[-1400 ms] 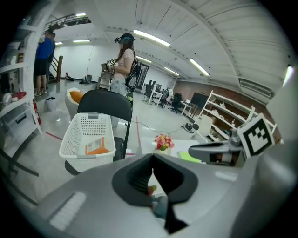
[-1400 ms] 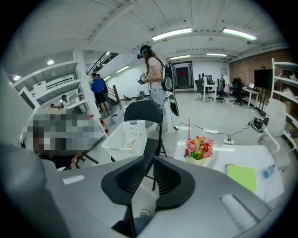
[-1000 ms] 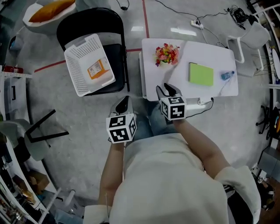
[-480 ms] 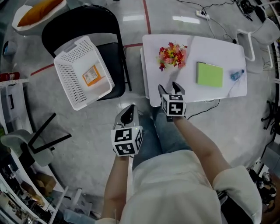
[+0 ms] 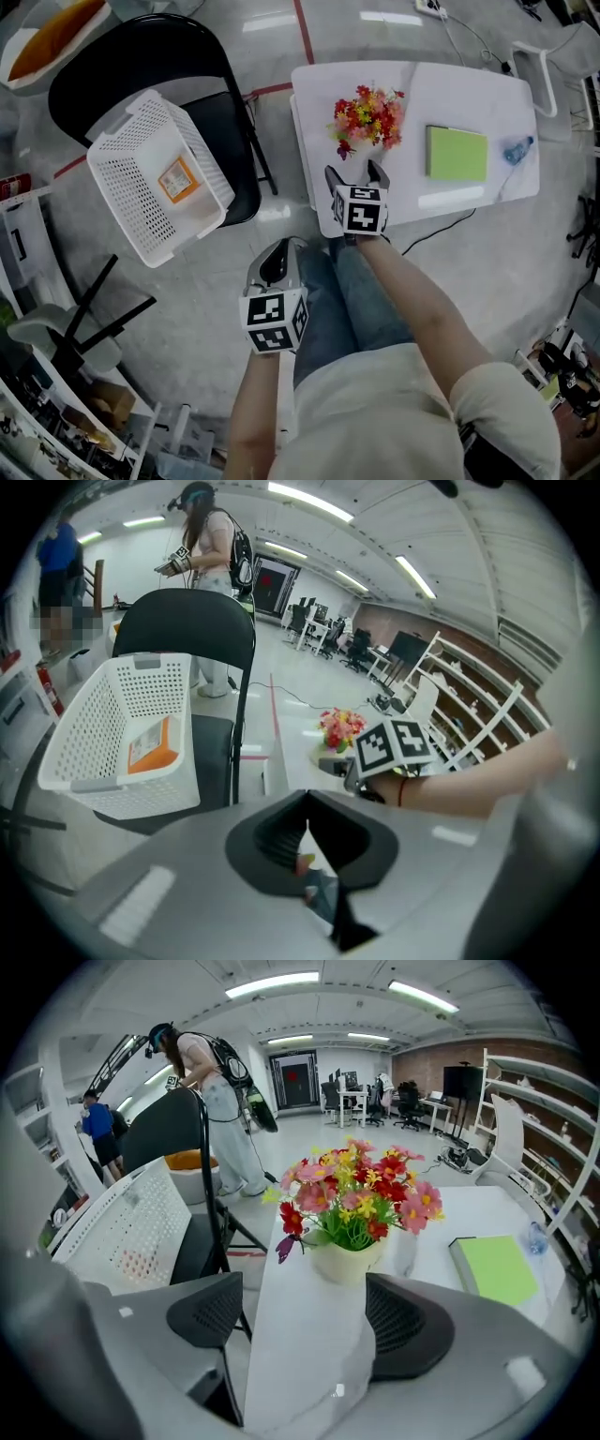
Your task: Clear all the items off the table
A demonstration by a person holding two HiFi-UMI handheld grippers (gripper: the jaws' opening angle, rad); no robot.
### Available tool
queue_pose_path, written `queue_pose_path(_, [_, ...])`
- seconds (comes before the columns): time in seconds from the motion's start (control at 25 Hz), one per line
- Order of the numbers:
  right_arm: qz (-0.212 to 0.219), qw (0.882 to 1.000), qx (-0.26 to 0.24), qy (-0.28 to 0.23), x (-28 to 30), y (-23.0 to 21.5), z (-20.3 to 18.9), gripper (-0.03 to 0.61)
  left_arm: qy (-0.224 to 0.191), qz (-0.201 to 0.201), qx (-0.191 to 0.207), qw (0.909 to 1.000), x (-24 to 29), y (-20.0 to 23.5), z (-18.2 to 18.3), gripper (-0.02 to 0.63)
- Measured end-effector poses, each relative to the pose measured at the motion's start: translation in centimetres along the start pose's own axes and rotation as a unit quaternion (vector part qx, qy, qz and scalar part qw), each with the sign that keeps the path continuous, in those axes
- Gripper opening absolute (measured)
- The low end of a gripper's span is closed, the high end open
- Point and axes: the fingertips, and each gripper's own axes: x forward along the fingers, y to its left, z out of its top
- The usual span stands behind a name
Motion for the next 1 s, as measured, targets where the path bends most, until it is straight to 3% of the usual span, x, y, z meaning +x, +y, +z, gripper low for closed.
queue_pose_path(0.68, [-0.063,0.987,0.143,-0.021,8.4,-4.0,1.6,0.568,0.042,0.002,-0.018,0.9989,5.7,0.3,-1.5,0.009])
queue_pose_path(1.0, [-0.084,0.974,0.211,-0.023,10.9,-5.2,2.4,0.591,0.050,0.012,-0.024,0.9984,7.1,1.0,-1.6,0.009])
